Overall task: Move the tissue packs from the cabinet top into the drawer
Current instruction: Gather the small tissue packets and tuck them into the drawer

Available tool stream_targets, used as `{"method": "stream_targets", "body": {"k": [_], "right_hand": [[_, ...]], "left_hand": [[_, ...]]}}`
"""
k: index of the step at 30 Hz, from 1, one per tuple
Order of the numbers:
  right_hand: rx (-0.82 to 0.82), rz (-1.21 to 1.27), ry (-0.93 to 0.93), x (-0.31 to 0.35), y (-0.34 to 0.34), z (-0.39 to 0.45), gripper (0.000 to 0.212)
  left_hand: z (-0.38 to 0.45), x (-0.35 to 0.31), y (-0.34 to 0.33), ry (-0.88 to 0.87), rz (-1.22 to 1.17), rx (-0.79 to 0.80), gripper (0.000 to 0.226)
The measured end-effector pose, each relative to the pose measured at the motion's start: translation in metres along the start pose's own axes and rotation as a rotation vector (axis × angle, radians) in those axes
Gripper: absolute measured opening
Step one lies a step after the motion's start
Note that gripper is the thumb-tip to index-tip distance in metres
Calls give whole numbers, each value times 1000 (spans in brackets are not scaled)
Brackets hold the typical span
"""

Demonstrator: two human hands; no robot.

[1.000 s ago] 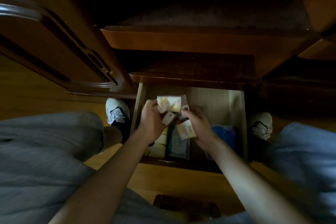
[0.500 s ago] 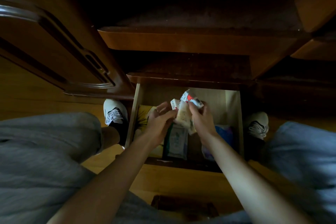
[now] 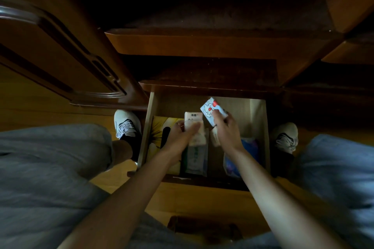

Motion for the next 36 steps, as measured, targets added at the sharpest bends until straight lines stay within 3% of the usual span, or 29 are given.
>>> {"method": "stream_targets", "body": {"k": [2, 5, 8, 15, 20, 22, 25, 26, 30, 32, 34, 36], "right_hand": [[13, 49, -58, -5, -1, 0, 34], [65, 32, -5, 0, -6, -1, 21], [147, 36, 15, 0, -19, -4, 39], [239, -236, 122, 5, -42, -16, 40], [349, -179, 60, 3, -60, -21, 64], [422, -144, -39, -4, -66, -24, 74], [478, -144, -29, -1, -72, -27, 45], [469, -113, -15, 1, -73, -27, 44], [357, 17, -170, -6, -69, -20, 84], [360, 44, -262, -10, -65, -20, 79], [371, 14, -252, -10, -62, -17, 57], [385, -21, -207, -6, -62, -18, 40]], "left_hand": [[3, 1, 10, 15, -65, -77, 41], [4, -4, 24, 8, -105, -196, 40], [1, -9, 32, -12, -104, -269, 46], [-5, -14, 23, 16, -129, -212, 82], [-8, -16, 7, 53, -504, -73, 92], [-9, -12, 6, 133, -587, -51, 84], [-9, -8, 12, 183, -639, -38, 62], [-10, -9, 12, 169, -657, -30, 55], [-8, -11, 17, 88, -787, -104, 41], [-6, -12, 29, 41, -648, -219, 34], [-5, -19, 42, -50, -387, -322, 30], [-6, -27, 41, -159, -223, -302, 31]]}}
Point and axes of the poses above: each hand's wrist, its own z-axis towards the middle knuckle, its own y-axis out of the back of the hand, x = y × z, the point moved 8 cm from there along z, towards the middle knuckle, and after that the axes turned 4 degrees about x, right-handed, at the moved point
